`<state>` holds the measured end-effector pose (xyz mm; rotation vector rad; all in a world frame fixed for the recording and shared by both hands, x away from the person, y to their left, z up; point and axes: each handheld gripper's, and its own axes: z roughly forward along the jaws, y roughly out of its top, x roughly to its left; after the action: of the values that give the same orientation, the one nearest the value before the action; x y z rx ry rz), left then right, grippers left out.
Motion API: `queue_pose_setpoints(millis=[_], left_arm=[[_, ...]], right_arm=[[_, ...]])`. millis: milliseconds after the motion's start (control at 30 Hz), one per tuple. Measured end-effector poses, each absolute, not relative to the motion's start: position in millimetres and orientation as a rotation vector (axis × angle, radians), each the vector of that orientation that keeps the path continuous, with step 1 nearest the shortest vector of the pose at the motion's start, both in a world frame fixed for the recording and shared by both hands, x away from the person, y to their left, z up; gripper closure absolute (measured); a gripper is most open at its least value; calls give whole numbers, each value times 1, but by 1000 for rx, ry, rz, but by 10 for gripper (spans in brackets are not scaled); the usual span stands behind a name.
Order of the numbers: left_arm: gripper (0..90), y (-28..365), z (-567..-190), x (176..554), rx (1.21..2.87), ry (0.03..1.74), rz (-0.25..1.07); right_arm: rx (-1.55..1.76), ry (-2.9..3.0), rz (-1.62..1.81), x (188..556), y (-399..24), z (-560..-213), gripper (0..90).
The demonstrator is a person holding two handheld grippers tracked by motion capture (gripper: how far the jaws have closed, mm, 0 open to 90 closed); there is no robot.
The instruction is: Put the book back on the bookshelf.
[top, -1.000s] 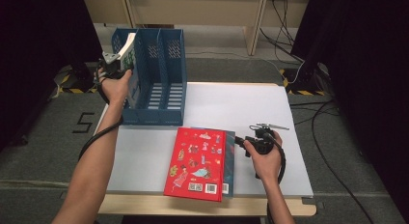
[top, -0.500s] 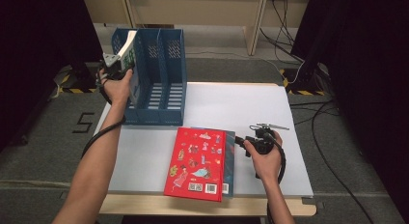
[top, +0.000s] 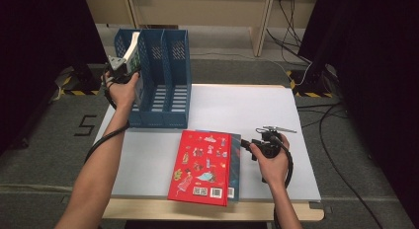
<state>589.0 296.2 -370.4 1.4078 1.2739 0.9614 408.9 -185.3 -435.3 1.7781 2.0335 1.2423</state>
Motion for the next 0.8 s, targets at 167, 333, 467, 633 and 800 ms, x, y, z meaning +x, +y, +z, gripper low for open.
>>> queue_pose_setpoints(millis=[167,333,467,633,800], left_arm=[[589,299,-372,584,1410,1292,929],[479,298,-374,578,1396,1295,931],[424,299,-374,575,1396,1303,942],[401,301,-371,572,1404,1299,942],[391,301,-370,568,1411,1301,942]], right_arm=[[1783,2036,1239,409,-184,-435,492],[1778,2044,1236,409,-183,-436,492],[1772,2049,1236,408,-180,-437,492],[1770,2050,1237,408,-180,-435,492],[1766,2051,1238,407,-179,-435,492]])
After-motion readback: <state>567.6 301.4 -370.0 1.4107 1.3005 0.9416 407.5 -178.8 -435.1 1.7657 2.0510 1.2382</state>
